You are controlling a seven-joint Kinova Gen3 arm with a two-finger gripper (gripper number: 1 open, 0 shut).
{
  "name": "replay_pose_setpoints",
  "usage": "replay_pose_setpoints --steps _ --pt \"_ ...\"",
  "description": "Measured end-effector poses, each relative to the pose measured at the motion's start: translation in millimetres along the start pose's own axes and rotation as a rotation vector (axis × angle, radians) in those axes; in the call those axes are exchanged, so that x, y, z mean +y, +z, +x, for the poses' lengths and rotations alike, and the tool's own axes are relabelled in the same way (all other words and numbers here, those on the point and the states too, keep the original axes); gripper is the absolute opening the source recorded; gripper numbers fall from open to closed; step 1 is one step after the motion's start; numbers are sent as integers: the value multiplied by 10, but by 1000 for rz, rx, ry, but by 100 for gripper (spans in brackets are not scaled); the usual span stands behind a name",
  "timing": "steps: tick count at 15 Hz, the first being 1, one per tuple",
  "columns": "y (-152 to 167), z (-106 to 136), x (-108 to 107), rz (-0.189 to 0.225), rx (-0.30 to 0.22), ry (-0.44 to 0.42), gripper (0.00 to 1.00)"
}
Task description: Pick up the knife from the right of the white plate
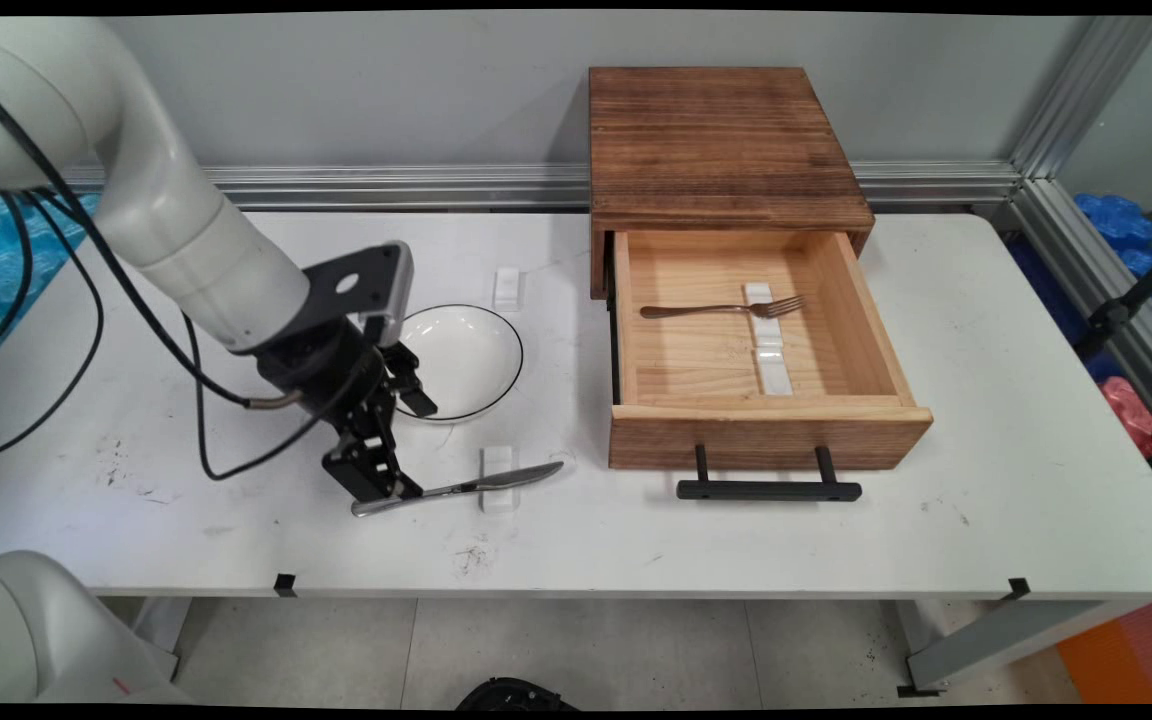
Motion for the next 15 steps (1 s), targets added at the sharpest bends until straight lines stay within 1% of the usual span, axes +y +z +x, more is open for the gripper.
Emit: replay_pose_setpoints --steps 7,15 --pt "307 12 95 14 -9 -9 100" --pt "609 25 144 58 -32 -104 100"
